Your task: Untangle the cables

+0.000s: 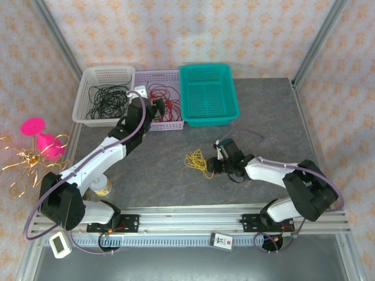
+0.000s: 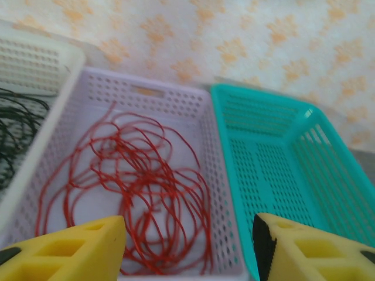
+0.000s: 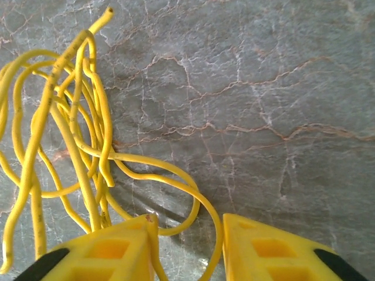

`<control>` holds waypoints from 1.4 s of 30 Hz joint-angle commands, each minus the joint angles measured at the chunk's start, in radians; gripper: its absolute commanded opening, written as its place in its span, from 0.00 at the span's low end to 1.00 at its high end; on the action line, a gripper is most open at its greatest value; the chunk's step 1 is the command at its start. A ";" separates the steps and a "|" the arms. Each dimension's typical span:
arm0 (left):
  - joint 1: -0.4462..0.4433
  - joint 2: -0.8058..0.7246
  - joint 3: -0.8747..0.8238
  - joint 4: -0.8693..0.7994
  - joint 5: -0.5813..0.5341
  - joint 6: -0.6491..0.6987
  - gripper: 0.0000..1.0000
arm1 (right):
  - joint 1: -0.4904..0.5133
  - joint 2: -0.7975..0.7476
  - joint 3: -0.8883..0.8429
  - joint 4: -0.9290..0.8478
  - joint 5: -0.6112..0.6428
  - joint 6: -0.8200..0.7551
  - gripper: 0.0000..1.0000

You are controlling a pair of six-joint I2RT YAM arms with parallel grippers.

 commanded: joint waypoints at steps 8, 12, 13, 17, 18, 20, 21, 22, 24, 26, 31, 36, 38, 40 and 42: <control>-0.094 -0.072 -0.170 0.097 0.276 0.059 0.60 | 0.000 -0.113 0.077 -0.083 0.124 -0.054 0.07; -0.136 -0.108 -0.230 0.214 0.479 0.100 0.59 | 0.002 -0.243 0.145 -0.159 0.165 -0.101 0.05; -0.148 -0.117 -0.244 0.246 0.527 0.109 0.61 | 0.003 -0.282 0.165 -0.171 0.164 -0.112 0.05; -0.179 -0.110 -0.212 0.267 0.680 0.163 0.68 | 0.004 -0.362 0.236 -0.202 0.116 -0.170 0.05; -0.183 -0.100 -0.193 0.264 0.702 0.172 0.69 | 0.006 -0.373 0.254 -0.211 0.102 -0.190 0.05; -0.184 -0.083 -0.160 0.265 0.704 0.166 0.73 | 0.006 -0.376 0.290 -0.240 0.097 -0.217 0.05; -0.184 -0.077 -0.146 0.261 0.687 0.161 0.75 | 0.006 -0.372 0.308 -0.258 0.097 -0.229 0.05; -0.184 -0.068 -0.131 0.247 0.655 0.159 0.76 | 0.006 -0.372 0.320 -0.271 0.099 -0.237 0.05; -0.184 -0.057 -0.109 0.210 0.573 0.153 0.76 | 0.008 -0.371 0.320 -0.275 0.110 -0.239 0.05; -0.182 -0.049 -0.103 0.196 0.550 0.140 0.74 | 0.007 -0.377 0.312 -0.266 0.117 -0.233 0.05; -0.180 -0.036 -0.123 0.177 0.522 0.102 0.67 | 0.009 -0.393 0.283 -0.234 0.105 -0.224 0.05; -0.171 -0.006 -0.074 0.065 0.545 0.102 0.67 | 0.009 -0.397 0.279 -0.232 0.119 -0.242 0.05; -0.170 -0.001 -0.073 0.045 0.572 0.108 0.65 | 0.009 -0.395 0.274 -0.232 0.130 -0.249 0.05; -0.167 0.011 -0.070 0.021 0.597 0.114 0.61 | 0.009 -0.395 0.270 -0.228 0.139 -0.250 0.05; -0.168 0.033 -0.084 0.010 0.595 0.110 0.50 | 0.009 -0.401 0.263 -0.216 0.153 -0.250 0.05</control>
